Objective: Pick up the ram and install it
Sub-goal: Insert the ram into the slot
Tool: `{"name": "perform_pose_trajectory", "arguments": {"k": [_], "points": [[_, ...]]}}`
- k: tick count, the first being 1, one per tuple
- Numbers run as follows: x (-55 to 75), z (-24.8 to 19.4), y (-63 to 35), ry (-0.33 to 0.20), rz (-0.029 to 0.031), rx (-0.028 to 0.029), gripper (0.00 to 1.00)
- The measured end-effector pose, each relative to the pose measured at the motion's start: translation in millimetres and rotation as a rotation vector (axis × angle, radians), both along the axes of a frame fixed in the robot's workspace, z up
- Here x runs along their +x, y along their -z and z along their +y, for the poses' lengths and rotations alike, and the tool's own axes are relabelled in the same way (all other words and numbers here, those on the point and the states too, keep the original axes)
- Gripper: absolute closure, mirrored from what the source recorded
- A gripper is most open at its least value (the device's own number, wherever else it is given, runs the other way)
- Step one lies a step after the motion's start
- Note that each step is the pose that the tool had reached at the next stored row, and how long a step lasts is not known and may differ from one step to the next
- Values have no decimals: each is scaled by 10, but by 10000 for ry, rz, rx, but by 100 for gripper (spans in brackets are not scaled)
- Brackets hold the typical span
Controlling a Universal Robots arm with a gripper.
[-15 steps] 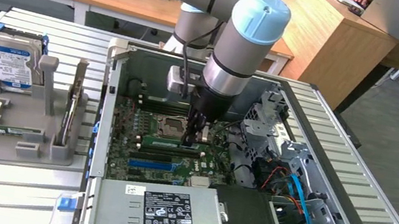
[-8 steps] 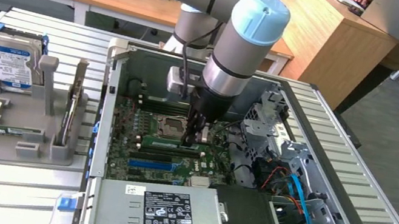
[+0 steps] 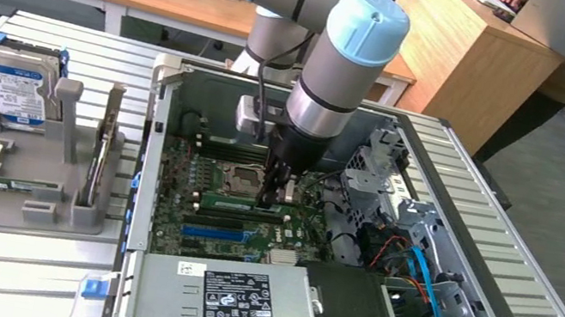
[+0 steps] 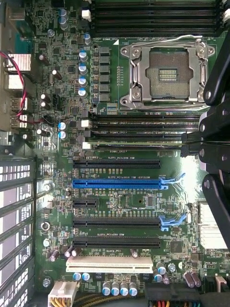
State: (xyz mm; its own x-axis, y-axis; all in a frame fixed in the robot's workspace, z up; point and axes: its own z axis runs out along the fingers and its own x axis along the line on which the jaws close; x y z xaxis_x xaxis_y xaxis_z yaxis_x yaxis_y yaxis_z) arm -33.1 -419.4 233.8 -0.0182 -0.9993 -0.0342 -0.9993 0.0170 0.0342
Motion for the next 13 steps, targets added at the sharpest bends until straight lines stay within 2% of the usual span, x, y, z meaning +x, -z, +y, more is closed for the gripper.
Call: {"name": "perform_pose_trajectory", "arguments": {"k": [13], "points": [[-1, 4, 12, 0, -1, 1, 89]]}}
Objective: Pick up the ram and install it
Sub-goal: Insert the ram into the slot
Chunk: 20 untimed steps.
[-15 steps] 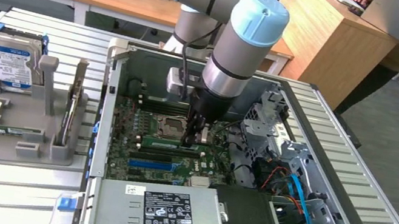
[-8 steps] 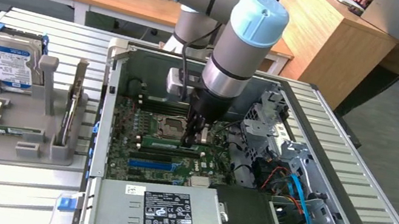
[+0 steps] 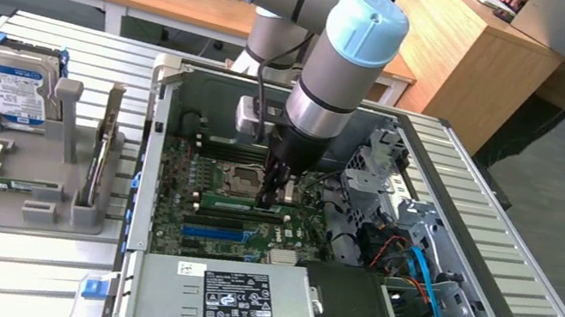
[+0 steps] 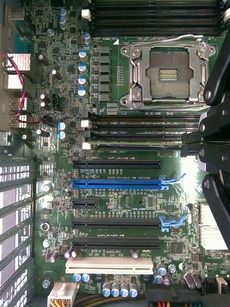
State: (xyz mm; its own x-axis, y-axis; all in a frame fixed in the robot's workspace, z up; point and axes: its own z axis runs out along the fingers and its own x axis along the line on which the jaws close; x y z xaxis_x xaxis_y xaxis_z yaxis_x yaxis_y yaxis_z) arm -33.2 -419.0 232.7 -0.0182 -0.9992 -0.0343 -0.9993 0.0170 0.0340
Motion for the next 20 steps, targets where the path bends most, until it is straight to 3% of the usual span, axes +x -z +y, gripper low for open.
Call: {"name": "perform_pose_trajectory", "arguments": {"k": [20], "points": [[-3, 3, 17, 0, -4, 3, 89]]}}
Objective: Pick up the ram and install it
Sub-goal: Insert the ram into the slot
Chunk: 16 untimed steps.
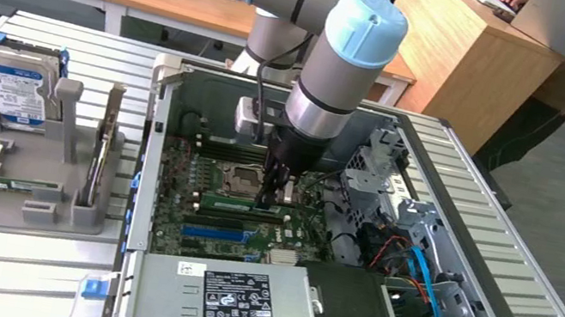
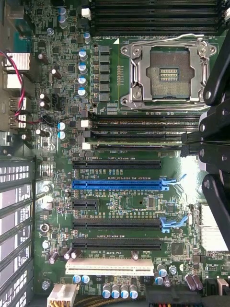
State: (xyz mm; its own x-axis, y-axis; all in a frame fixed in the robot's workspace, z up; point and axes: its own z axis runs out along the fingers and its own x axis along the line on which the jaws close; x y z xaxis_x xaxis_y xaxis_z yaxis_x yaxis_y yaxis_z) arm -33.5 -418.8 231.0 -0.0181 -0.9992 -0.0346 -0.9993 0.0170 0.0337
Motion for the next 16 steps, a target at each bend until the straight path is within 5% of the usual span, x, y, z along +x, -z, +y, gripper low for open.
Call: {"name": "perform_pose_trajectory", "arguments": {"k": [16], "points": [[4, 0, -5, 0, 1, 27, 89]]}}
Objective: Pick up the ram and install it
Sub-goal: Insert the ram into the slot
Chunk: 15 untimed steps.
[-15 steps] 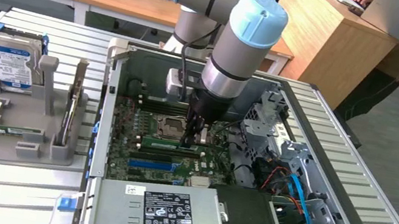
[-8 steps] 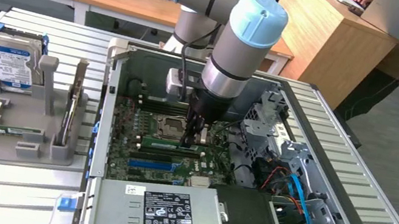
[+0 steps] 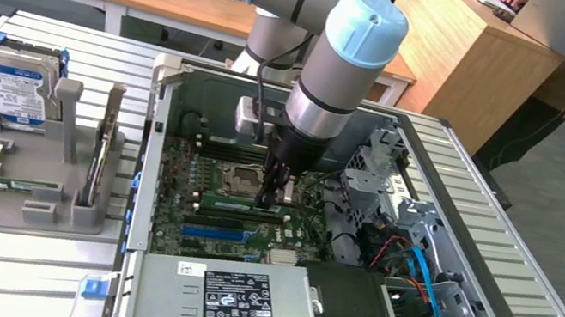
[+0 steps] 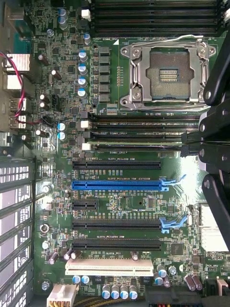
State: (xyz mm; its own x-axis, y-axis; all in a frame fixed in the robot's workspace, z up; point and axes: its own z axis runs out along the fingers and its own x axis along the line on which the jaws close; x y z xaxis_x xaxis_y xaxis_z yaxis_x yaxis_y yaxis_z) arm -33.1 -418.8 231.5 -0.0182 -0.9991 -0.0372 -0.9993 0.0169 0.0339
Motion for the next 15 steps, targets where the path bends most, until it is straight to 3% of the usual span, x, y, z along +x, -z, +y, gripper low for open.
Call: {"name": "perform_pose_trajectory", "arguments": {"k": [15], "points": [[-5, -9, 1, 0, -8, 4, 89]]}}
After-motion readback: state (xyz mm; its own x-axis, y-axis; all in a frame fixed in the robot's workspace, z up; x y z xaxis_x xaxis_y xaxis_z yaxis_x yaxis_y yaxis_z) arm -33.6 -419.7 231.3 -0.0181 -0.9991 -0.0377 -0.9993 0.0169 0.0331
